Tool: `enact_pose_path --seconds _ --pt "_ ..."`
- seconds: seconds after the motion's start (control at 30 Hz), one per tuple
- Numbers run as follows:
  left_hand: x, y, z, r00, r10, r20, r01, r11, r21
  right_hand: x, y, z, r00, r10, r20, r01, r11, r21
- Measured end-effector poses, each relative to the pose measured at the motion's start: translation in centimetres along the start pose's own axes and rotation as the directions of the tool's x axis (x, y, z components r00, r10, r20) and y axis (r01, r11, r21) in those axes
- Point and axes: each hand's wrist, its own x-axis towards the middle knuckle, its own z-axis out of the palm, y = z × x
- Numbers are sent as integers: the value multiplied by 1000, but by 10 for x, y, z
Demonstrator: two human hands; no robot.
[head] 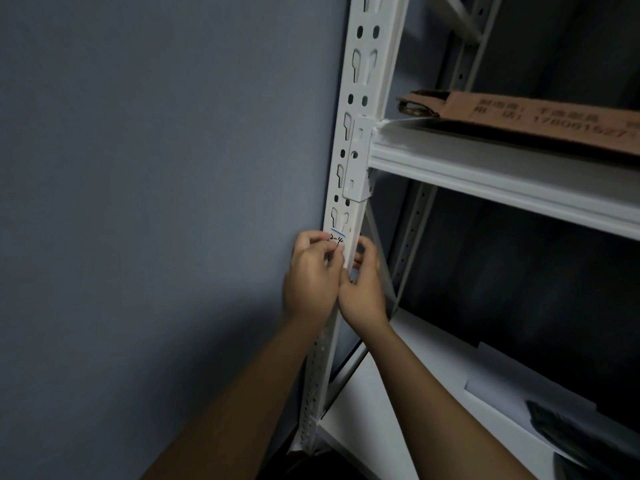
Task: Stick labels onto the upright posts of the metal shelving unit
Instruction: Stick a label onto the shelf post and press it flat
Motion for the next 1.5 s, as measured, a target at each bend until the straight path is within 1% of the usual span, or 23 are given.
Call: enact_pose_path --seconds 0.17,0.33,0.47,0.57,0.73,0.83,0.93,1.03,1.1,1.23,1.3,1.37,1.5 --pt "7 -2 0 999 -20 -34 22 999 49 -2 -2 -1 1000 4 16 -4 1000 -22" --pt "1 -9 -2 999 53 8 -53 999 -1 -3 -3 -1 1000 -1 19 2 1000 -17" --pt "1 -8 1 999 37 6 -37 999 -13 -3 -4 0 1000 -2 8 2 999 -32" --pt "1 -7 2 999 36 -5 -36 999 17 -2 -3 0 1000 -15 1 15 999 -30" --pt "-1 -4 2 999 22 41 -25 996 83 -2 -1 2 1000 -13 -23 12 999 -36" --pt "-2 0 2 999 -6 53 -2 990 144 -2 -1 0 1000 -7 -8 6 1000 -25" --pt "-2 1 2 997 -4 74 -9 983 182 -3 -4 -2 1000 -3 17 3 1000 -18" --pt "2 -1 -3 997 -6 80 -7 987 163 -4 -5 -2 1000 -17 14 18 999 -32" --pt "4 -4 -6 996 16 92 -30 989 143 -4 -6 -5 999 -8 33 9 1000 -28" --pt "-6 -11 -8 982 134 136 -133 991 -15 -5 -15 -15 995 -1 100 -6 998 67" --pt "-13 -15 -6 974 170 147 -164 985 -53 -7 -20 -22 991 -6 135 -12 991 132" --pt "-16 -18 -5 978 149 149 -140 988 -67 -8 -23 -27 985 3 171 -34 983 179" --pt "-18 -22 -4 984 91 154 -81 994 -68 -7 -25 -30 982 26 187 -60 982 180"
